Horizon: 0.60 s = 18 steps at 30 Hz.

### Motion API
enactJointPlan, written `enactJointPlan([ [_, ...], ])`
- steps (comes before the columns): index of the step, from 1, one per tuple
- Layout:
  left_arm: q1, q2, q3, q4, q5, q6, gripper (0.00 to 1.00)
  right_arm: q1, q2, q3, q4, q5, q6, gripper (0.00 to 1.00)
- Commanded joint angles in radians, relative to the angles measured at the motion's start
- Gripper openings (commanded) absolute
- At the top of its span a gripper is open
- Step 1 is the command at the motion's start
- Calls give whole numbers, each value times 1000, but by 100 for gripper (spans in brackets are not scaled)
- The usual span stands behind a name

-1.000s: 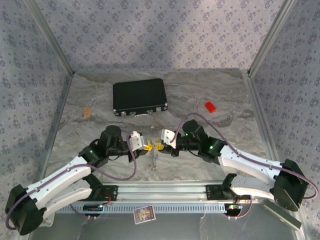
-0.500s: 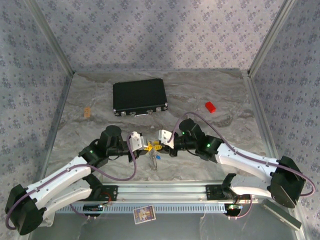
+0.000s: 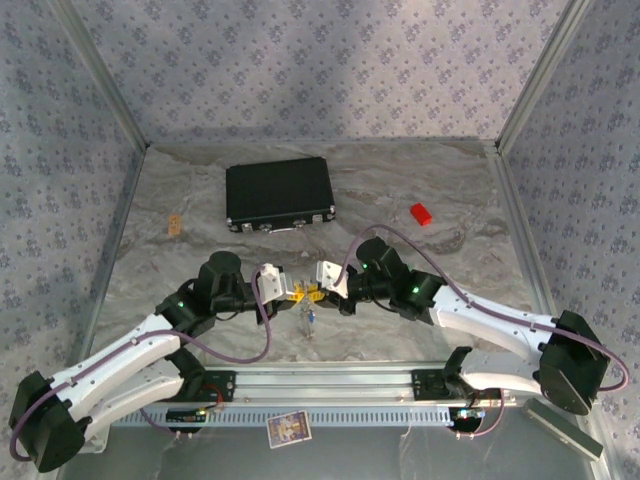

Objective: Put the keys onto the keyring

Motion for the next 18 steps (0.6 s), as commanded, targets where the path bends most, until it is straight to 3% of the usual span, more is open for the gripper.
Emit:
enactJointPlan([
  [1,-6,-8,18,40,19,11,0,7,14,35,18,-40,3,10],
  [7,-6,-7,15,40,19,8,0,9,38,41,38,-57,17,9],
  [11,-6,-7,15,40,17,7,0,12,50,47,38,-71,19,0],
  [18,-7,-2,15,45,17,1,7,17,54,53,54,-87,22,0],
])
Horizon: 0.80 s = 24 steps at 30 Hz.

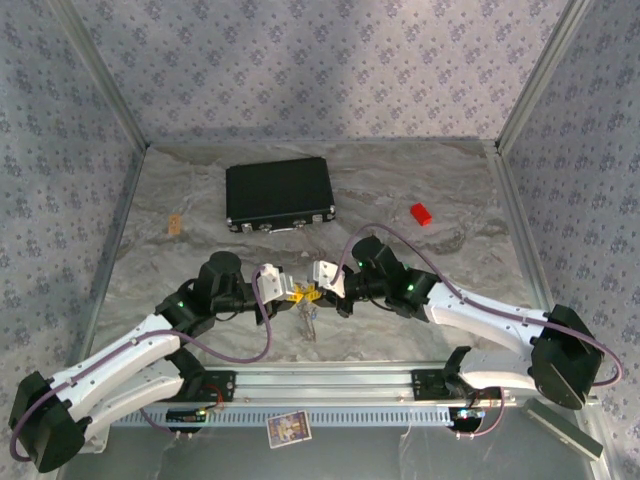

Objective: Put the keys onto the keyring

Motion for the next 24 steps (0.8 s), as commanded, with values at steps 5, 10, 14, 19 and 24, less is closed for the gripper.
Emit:
enactJointPlan([
  [5,-8,5,15,68,25,-1,8,20,15,45,53,-65,12,0],
  [10,-8,2,15,67,24,-1,8,21,16,44,56,-69,15,0],
  [14,-8,3,14,68,25,3,6,21,15,45,54,-66,12,0],
  [19,-8,-4,15,59,17,16,0,12,-14,29,32,-15,16,14],
  [24,-8,-14,8,61,10,16,0,-23,-114,-36,13,66,72,24],
])
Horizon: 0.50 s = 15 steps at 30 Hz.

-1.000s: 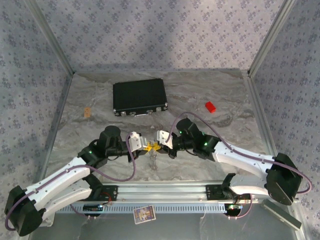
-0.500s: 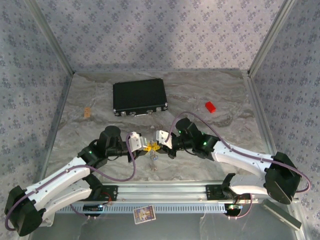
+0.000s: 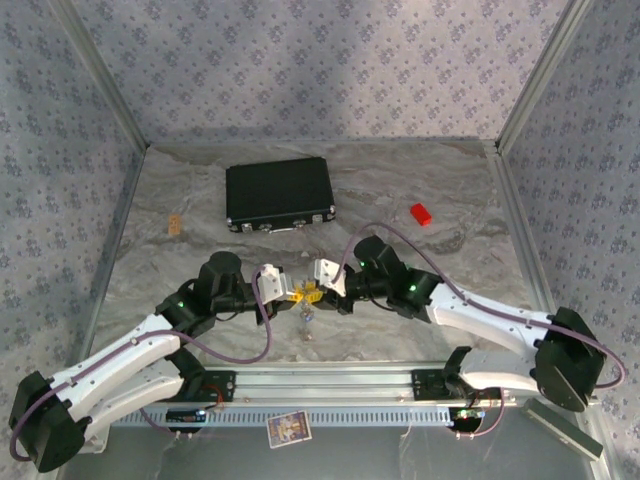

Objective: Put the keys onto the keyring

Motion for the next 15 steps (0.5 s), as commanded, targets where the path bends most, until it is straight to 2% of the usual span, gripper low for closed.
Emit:
enactJointPlan([
  [1,-7,-15,7,55,8,12,0,-22,-90,-46,14,77,63,25],
  [5,-7,-18,6,70,-5,11,0,-44,-173,-114,36,267,173,27],
  [8,-7,-22,9,74,-26,11,0,-51,-200,-137,-3,463,299,28],
  [11,-7,-22,12,73,-45,11,0,-61,-187,-85,-160,646,475,31],
  [13,-7,-21,10,78,-52,8,0,-82,-157,-33,-292,714,633,32],
  [15,-7,-21,10,80,-54,6,0,-102,-124,9,-393,752,719,32],
])
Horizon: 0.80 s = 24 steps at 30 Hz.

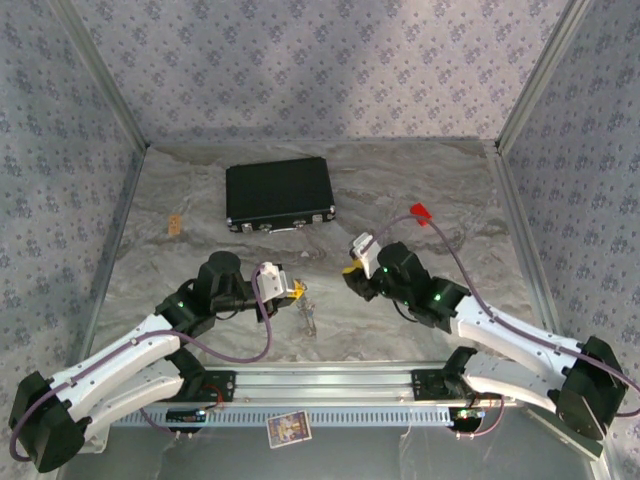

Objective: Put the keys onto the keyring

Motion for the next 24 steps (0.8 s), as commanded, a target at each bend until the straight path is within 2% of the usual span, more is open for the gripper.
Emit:
enactJointPlan([
  [1,-6,-18,9,67,-6,7,0,-34,46,91,-235,187,262,32],
  [8,-7,-21,9,63,-15,10,0,-124,90,113,-380,224,372,33],
  [12,-7,-19,9,67,-3,11,0,-225,89,92,-415,171,422,34],
  [18,-6,-22,14,65,-9,12,0,-342,147,104,-437,91,420,35],
  [24,-7,-16,9,74,-8,6,0,-372,250,150,-457,63,389,37],
])
